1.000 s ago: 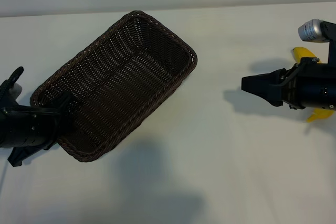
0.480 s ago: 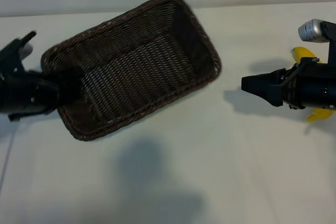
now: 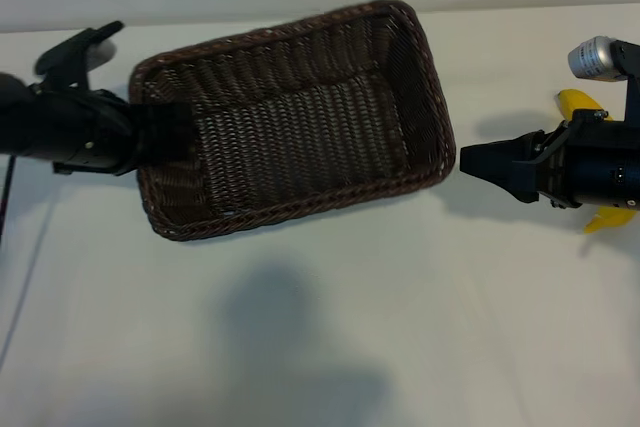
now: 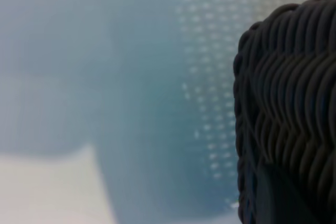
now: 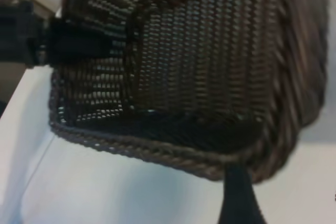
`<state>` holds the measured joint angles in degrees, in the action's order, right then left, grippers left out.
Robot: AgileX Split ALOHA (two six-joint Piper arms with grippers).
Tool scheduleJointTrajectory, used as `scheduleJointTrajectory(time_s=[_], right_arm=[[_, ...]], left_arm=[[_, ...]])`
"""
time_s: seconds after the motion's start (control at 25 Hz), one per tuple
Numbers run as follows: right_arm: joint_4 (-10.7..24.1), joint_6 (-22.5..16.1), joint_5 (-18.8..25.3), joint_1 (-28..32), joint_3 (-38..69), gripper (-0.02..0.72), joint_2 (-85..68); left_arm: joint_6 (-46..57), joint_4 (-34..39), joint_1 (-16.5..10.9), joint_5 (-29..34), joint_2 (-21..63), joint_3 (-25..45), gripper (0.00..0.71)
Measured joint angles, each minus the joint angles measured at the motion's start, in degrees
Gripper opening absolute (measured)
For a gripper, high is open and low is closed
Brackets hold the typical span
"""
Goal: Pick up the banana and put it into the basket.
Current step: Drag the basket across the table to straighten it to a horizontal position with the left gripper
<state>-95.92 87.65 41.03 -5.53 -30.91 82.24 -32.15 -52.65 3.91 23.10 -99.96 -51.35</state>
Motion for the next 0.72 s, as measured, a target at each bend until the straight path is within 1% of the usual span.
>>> scheduleJointTrajectory(time_s=[0.28, 0.48, 0.6, 0.72], right_arm=[[-0.4, 0.0, 0.0, 0.0, 0.0, 0.444, 0.0], [-1.1, 0.0, 0.0, 0.0, 0.0, 0.444, 0.0], [-1.8, 0.0, 0.0, 0.0, 0.0, 0.444, 0.0], [-2.2, 0.0, 0.0, 0.0, 0.0, 0.444, 0.0]], left_arm=[[-1.7, 1.3, 0.0, 3.6, -6.5, -5.9, 0.155], [0.2, 2.0, 0.0, 6.3, -8.6, -9.8, 0.155], [3.8, 4.7, 0.3, 8.1, -9.8, -12.1, 0.155], [9.2, 10.2, 1.6, 9.4, -11.1, -15.0, 0.155]])
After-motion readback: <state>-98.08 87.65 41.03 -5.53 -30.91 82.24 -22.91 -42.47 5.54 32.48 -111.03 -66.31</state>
